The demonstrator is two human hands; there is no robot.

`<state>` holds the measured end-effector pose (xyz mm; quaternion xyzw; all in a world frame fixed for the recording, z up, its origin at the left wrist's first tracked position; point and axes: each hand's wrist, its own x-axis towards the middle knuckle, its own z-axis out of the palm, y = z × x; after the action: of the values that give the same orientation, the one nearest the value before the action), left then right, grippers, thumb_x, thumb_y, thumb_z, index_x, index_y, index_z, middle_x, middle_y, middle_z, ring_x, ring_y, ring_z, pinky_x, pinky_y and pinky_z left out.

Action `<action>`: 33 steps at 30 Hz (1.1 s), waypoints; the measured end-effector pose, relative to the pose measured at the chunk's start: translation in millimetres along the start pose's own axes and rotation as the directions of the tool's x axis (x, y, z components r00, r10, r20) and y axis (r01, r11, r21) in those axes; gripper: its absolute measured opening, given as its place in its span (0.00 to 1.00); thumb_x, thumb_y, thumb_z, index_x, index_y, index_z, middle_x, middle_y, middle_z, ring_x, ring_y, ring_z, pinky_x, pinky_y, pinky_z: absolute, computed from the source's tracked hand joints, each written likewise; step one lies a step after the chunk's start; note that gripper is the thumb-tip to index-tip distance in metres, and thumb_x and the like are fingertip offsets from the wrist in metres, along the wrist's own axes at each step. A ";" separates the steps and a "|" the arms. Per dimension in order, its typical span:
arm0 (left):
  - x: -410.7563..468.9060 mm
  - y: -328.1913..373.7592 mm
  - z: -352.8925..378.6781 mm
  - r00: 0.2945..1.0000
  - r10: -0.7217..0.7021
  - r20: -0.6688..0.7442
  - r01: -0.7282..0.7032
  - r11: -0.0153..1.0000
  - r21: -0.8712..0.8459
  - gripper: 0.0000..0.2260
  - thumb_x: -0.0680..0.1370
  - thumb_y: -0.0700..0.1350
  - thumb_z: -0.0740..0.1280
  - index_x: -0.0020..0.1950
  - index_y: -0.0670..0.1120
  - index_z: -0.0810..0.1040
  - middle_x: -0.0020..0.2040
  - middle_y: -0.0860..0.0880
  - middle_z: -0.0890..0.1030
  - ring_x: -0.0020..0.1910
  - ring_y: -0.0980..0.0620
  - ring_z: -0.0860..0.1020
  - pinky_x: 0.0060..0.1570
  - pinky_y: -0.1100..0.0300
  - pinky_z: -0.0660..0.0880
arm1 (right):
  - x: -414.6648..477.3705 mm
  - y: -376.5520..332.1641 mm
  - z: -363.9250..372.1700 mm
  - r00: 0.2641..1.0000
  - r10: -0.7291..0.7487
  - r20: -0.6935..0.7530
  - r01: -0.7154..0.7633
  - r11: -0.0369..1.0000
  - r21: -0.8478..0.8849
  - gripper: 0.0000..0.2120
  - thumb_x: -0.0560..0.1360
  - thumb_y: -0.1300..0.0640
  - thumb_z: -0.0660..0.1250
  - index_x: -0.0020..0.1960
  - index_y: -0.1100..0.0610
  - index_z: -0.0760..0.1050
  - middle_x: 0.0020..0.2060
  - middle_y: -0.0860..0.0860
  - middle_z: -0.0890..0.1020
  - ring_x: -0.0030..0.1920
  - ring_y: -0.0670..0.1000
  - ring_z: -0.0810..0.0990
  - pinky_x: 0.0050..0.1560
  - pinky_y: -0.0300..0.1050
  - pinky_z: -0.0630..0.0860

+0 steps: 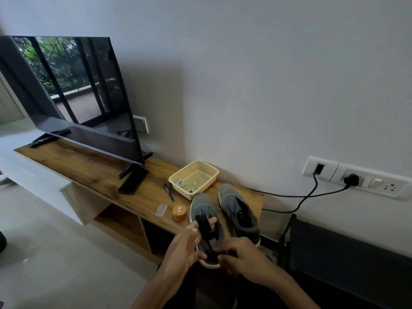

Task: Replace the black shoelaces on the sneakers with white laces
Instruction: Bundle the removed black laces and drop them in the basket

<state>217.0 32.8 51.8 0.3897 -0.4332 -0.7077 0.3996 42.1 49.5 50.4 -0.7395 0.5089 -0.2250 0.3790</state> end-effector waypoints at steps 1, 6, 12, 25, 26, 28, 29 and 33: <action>-0.2 0.1 0.2 1.000 -0.005 -0.005 0.005 0.998 0.066 0.17 0.82 0.39 0.52 0.69 0.43 0.68 0.59 0.50 0.81 0.51 0.52 0.82 0.30 0.64 0.73 | 0.1 -4.3 -5.1 0.998 -0.059 0.027 0.062 0.992 -0.106 0.12 0.77 0.62 0.63 0.59 0.58 0.78 0.50 0.47 0.80 0.47 0.42 0.78 0.50 0.36 0.74; -3.6 -1.6 8.0 0.997 -0.080 -0.001 0.077 0.955 0.286 0.10 0.81 0.39 0.58 0.60 0.48 0.74 0.53 0.46 0.80 0.42 0.55 0.80 0.37 0.64 0.75 | 8.3 -32.4 -35.4 0.978 -0.202 -0.047 0.188 0.959 -0.213 0.08 0.75 0.59 0.68 0.52 0.57 0.81 0.41 0.40 0.77 0.43 0.37 0.75 0.45 0.31 0.72; -3.6 -0.8 11.5 0.998 -0.057 0.035 0.049 0.979 0.199 0.08 0.78 0.43 0.61 0.52 0.42 0.77 0.34 0.50 0.78 0.38 0.54 0.77 0.40 0.58 0.73 | 22.0 -24.5 -42.8 0.962 -0.097 -0.257 0.147 0.972 0.183 0.08 0.71 0.66 0.71 0.43 0.53 0.82 0.40 0.48 0.82 0.42 0.42 0.80 0.45 0.33 0.74; -1.3 -3.5 12.4 0.981 -0.106 -0.160 0.115 0.992 0.047 0.12 0.82 0.44 0.56 0.44 0.42 0.74 0.27 0.51 0.72 0.31 0.54 0.71 0.33 0.61 0.66 | 1.8 -17.8 18.2 0.935 0.170 -0.312 0.018 0.854 0.520 0.16 0.71 0.68 0.70 0.53 0.51 0.80 0.48 0.47 0.83 0.51 0.41 0.80 0.48 0.32 0.75; -1.2 -4.2 13.4 0.979 -0.106 -0.176 0.115 0.993 0.038 0.14 0.81 0.46 0.56 0.42 0.41 0.74 0.27 0.50 0.72 0.31 0.54 0.71 0.33 0.60 0.67 | 2.3 -18.5 19.4 0.926 0.168 -0.338 0.028 0.863 0.505 0.15 0.70 0.68 0.71 0.51 0.51 0.81 0.47 0.48 0.83 0.50 0.41 0.81 0.48 0.32 0.75; -0.5 -5.0 15.1 0.970 -0.099 -0.222 0.108 0.994 0.032 0.18 0.81 0.50 0.55 0.39 0.41 0.75 0.26 0.49 0.71 0.29 0.53 0.71 0.34 0.59 0.67 | 3.5 -19.6 20.8 0.917 0.164 -0.364 0.039 0.871 0.489 0.13 0.69 0.69 0.71 0.47 0.54 0.82 0.43 0.50 0.84 0.45 0.43 0.82 0.45 0.33 0.75; 0.2 -5.6 15.6 0.963 -0.091 -0.254 0.107 0.993 0.050 0.19 0.81 0.51 0.55 0.38 0.41 0.75 0.25 0.49 0.71 0.28 0.53 0.71 0.33 0.59 0.67 | 4.3 -19.8 21.8 0.917 0.161 -0.365 0.041 0.873 0.486 0.11 0.69 0.69 0.71 0.47 0.56 0.82 0.41 0.51 0.84 0.43 0.44 0.82 0.44 0.34 0.76; 1.4 -9.6 19.0 0.931 -0.012 -0.365 0.062 0.990 0.128 0.18 0.81 0.50 0.57 0.36 0.41 0.75 0.24 0.50 0.71 0.26 0.55 0.72 0.32 0.62 0.69 | 8.5 -18.2 28.1 0.907 0.076 -0.414 0.097 0.919 0.383 0.08 0.69 0.68 0.71 0.45 0.58 0.82 0.39 0.50 0.84 0.40 0.44 0.82 0.42 0.34 0.76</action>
<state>197.3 40.3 48.8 0.5484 -0.3919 -0.5995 0.4316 76.1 54.5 47.2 -0.5847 0.5183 -0.4788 0.4004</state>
